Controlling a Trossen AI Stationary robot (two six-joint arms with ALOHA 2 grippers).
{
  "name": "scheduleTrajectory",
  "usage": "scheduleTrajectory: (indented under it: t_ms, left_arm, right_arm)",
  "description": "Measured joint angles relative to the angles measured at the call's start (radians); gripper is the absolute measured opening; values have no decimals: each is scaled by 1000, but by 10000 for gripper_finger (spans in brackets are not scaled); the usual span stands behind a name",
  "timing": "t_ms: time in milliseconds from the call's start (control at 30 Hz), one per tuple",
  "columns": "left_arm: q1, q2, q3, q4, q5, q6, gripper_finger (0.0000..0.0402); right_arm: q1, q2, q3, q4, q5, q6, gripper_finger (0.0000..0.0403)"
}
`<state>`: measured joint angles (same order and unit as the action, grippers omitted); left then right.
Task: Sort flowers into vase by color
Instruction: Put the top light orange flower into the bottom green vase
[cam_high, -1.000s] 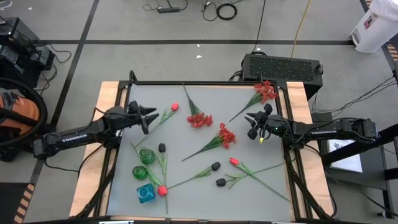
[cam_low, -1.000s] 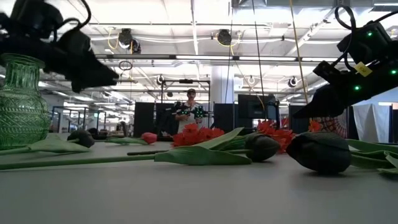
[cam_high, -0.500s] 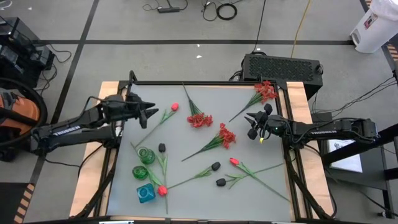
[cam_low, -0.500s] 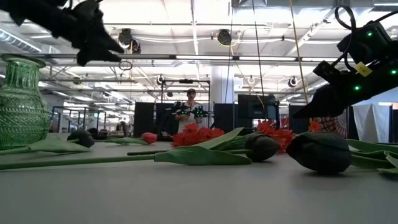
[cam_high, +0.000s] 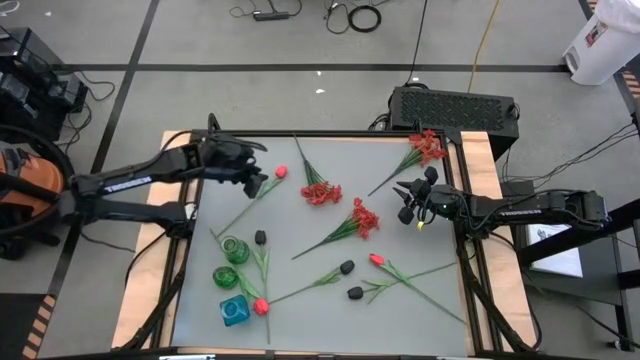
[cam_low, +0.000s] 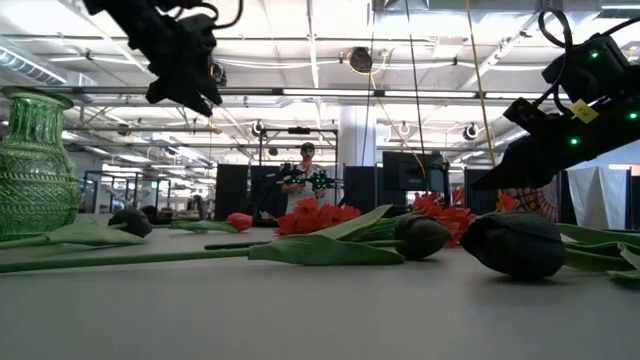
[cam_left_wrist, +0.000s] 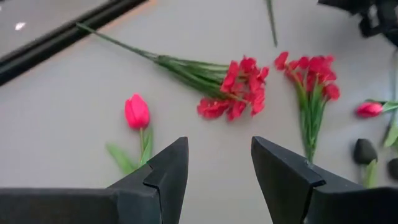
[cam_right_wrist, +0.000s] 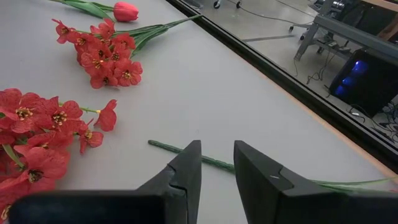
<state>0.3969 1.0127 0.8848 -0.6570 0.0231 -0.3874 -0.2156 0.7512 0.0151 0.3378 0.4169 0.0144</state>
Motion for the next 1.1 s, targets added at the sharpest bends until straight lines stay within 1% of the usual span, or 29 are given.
scheduleTrajectory:
  t_ms: [167,300,433,567,733,833,1100]
  left_arm:
    - [0,64,6,-53,-2,0,183]
    - [-1,108,6,-151,-22,-1,183]
    - [-16,147,5,-232,-61,-48,183]
    - [-42,177,-10,-231,-79,-83,183]
    - [-77,230,-27,-219,-147,-130,183]
    - [-93,270,-27,-211,-184,-131,183]
    - [-105,399,-28,-163,-193,-131,183]
  right_arm:
    - [0,0,0,0,0,0,86]
    - [0,0,0,0,0,0,86]
    - [0,0,0,0,0,0,86]
    - [0,0,0,0,0,0,86]
    - [0,0,0,0,0,0,86]
    - [0,0,0,0,0,0,86]
    - [0,0,0,0,0,0,86]
